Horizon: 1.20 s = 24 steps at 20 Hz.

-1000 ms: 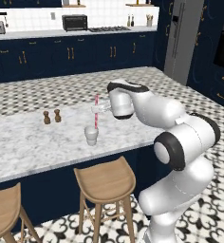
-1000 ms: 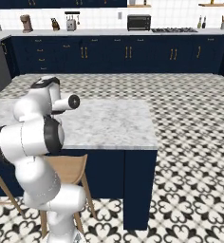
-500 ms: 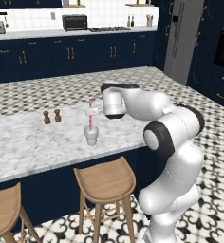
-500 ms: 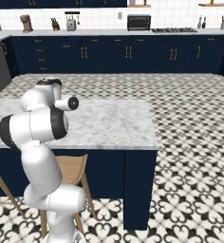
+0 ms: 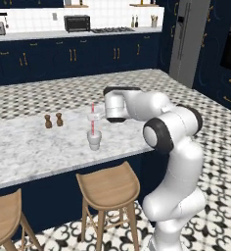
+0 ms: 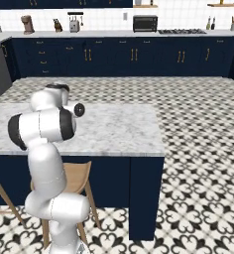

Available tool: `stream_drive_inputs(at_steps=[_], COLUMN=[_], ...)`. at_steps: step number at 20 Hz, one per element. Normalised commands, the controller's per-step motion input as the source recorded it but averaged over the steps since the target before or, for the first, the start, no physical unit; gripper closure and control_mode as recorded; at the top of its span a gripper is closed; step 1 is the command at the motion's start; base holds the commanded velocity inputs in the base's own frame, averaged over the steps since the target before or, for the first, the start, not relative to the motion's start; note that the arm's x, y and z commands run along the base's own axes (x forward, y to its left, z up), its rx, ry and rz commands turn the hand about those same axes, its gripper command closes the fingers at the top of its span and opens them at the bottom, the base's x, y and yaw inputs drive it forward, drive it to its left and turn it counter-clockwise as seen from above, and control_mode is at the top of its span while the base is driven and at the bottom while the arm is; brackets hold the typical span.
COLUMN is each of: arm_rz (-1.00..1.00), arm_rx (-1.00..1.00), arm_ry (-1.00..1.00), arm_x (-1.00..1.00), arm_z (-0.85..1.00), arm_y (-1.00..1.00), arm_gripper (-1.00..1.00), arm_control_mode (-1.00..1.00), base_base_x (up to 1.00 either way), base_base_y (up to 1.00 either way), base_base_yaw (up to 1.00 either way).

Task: Take a straw from the drawer in front and place it inside the glass cup on the dining counter.

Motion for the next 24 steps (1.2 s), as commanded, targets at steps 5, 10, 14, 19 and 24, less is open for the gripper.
stream_drive_inputs(at_steps=[5,10,14,19,24], arm_rz=[0.0,0.0,0.0,0.0,0.0], arm_rx=[0.0,0.0,0.0,0.0,0.0], arm_ry=[0.0,0.0,-0.02,-0.02,0.0], arm_x=[0.26,0.13,-0.52,-0.52,-0.03], arm_z=[-0.26,-0.26,-0.04,0.0,-0.02], arm_y=[0.0,0.0,0.01,0.0,0.0], arm_gripper=[1.0,1.0,1.0,1.0,1.0], arm_control_mode=[-1.0,-1.0,-1.0,-1.0,-1.0], base_base_x=[0.0,0.0,0.0,0.0,0.0], base_base_y=[0.0,0.0,0.0,0.0,0.0], base_base_yaw=[0.0,0.0,0.0,0.0,0.0])
